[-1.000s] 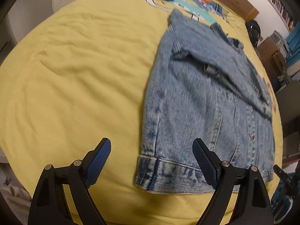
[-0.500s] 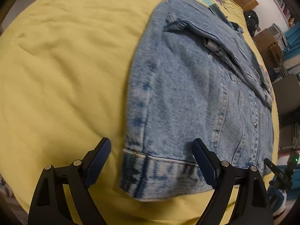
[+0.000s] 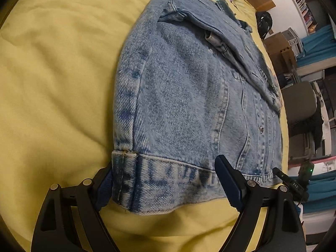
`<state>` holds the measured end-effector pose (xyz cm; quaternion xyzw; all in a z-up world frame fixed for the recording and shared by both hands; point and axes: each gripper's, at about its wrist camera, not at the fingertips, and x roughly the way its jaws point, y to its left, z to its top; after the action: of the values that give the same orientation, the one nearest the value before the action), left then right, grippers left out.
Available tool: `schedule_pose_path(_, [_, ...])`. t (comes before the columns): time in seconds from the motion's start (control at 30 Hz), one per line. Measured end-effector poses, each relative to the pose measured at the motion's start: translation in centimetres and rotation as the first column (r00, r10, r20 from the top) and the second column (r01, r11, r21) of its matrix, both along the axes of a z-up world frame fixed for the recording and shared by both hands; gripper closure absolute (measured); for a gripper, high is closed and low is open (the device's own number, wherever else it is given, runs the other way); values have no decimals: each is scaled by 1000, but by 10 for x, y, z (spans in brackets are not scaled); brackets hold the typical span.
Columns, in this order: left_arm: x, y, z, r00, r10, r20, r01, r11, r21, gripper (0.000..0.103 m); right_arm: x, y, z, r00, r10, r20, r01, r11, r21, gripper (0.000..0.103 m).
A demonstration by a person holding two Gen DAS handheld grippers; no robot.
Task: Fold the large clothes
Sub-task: 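Grasp the denim hem with both grippers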
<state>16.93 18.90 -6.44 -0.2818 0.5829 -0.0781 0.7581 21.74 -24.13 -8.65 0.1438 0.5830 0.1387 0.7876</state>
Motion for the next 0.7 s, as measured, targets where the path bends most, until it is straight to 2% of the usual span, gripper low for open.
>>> schedule_pose_path(0.2, [-5, 6, 3, 1000, 16, 13, -16, 1000, -18, 30, -1, -6, 3, 1000, -17, -2, 17, 999, 38, 47])
schedule_pose_path(0.27, [1, 5, 2, 1000, 23, 15, -23, 999, -31, 38, -2, -6, 4, 1000, -18, -4, 18, 998, 65, 52])
schedule_pose_path(0.37, [2, 6, 1, 999, 32, 16, -32, 999, -42, 44, -3, -5, 6, 1000, -18, 1, 18, 997, 70, 53])
schedule_pose_path(0.7, [9, -4, 0, 999, 31, 11, -31, 999, -19, 49, -2, -8, 0, 999, -37, -11, 38, 995, 96, 54])
